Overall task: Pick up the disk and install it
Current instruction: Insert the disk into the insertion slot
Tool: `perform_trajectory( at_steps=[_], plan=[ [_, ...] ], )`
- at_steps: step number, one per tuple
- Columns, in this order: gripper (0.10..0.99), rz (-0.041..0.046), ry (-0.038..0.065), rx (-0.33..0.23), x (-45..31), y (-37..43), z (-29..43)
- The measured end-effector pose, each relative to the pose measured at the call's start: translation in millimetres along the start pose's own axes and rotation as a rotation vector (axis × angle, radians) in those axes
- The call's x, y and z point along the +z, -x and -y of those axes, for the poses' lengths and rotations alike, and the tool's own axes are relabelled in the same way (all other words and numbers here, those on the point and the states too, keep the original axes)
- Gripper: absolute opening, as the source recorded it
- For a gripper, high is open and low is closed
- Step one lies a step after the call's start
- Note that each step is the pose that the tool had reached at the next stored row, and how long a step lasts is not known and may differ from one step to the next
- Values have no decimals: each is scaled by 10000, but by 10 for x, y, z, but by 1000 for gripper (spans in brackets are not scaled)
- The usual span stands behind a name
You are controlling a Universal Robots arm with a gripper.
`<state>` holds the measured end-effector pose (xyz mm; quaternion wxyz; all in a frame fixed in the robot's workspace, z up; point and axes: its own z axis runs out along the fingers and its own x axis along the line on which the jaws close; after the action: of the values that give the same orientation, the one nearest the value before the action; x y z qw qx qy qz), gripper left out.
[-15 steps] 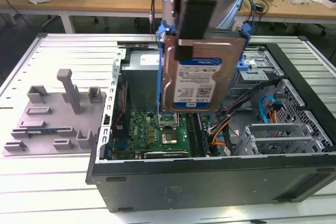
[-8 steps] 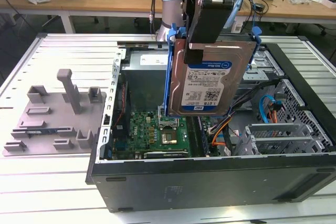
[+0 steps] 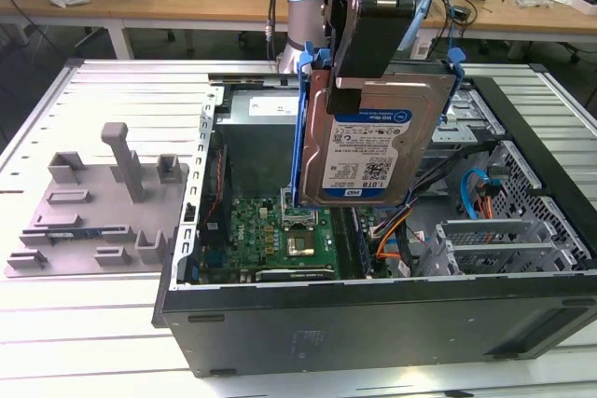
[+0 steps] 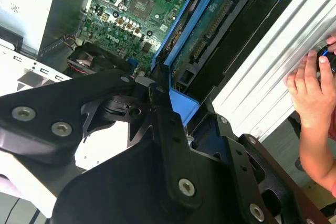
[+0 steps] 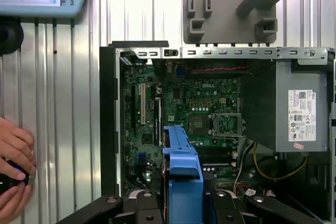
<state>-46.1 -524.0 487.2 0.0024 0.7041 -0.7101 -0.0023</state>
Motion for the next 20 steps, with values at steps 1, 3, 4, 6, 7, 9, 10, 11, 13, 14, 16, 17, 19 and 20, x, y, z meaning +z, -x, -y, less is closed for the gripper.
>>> perform_trajectory(
  at_steps=[1,3,4,6,7,9,10,11,13,14,16,17,19,20],
  plan=[
    [369,0,0,0,0,0,0],
    [369,1,-1,0,0,-1,0],
    [369,0,0,0,0,-1,0],
    [369,0,-1,0,0,-1,0],
    [369,0,-1,0,0,-2,0],
    [369,3,-1,0,0,-2,0],
    [369,10,0,0,-1,-3,0],
    [369,169,-5,-4,0,-17,1],
    [369,382,-37,-3,0,-61,1],
    [369,399,-40,-3,0,-82,0],
    [369,430,-50,-4,0,-125,1],
    [369,443,-53,-4,0,-145,1],
    [369,464,-58,-5,0,-180,7],
    [369,468,-58,-3,0,-194,42]
  ],
)
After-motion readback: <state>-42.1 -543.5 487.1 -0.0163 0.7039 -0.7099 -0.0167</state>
